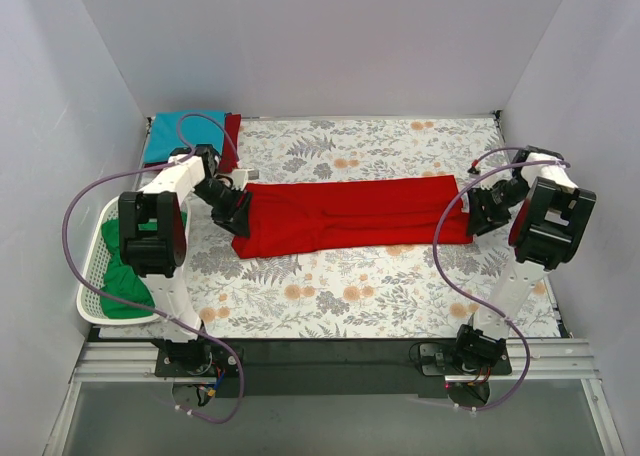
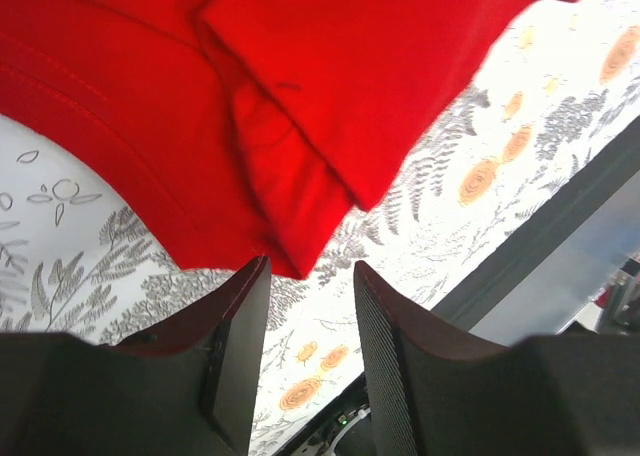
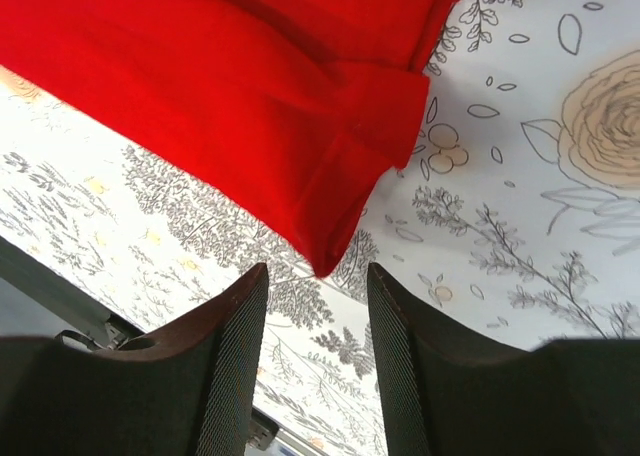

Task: Fold and stack the t-shirts
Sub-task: Fold the tshirt

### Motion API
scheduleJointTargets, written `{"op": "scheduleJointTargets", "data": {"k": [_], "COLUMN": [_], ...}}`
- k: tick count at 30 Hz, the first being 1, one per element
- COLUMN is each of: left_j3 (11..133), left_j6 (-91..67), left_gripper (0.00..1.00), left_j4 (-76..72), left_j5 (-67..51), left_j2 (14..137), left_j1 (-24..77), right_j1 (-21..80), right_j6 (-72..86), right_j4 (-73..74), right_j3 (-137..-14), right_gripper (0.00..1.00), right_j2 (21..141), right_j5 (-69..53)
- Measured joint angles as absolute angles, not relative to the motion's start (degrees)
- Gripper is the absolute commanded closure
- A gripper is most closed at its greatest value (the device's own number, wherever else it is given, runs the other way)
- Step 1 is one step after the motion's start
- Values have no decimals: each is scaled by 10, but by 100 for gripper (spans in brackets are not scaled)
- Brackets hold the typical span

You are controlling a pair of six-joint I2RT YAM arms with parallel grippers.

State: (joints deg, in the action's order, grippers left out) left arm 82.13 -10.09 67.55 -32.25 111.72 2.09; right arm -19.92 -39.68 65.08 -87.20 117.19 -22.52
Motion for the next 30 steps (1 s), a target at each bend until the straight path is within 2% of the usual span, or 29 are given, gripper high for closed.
{"op": "scheduleJointTargets", "data": {"k": [5, 10, 17, 30], "left_j3": [818, 754, 689, 682], "left_j6": [-92, -109, -162, -225], "left_gripper": [61, 61, 57, 56], "left_j4": [687, 674, 638, 557], "left_j5": [-335, -352, -366, -365], "left_j2": [1057, 1014, 1037, 1094], "left_j1": [30, 68, 83, 84], "right_j1": [-198, -185, -151, -148], "right_j6": [-408, -407, -407, -407], "right_j4": [662, 663, 663, 663], "right_j3": [-876, -880, -869, -863], "right_gripper": [51, 53, 54, 55], "right_j2": [1121, 1088, 1087, 1087], "right_j5": [-243, -284, -315, -315]}}
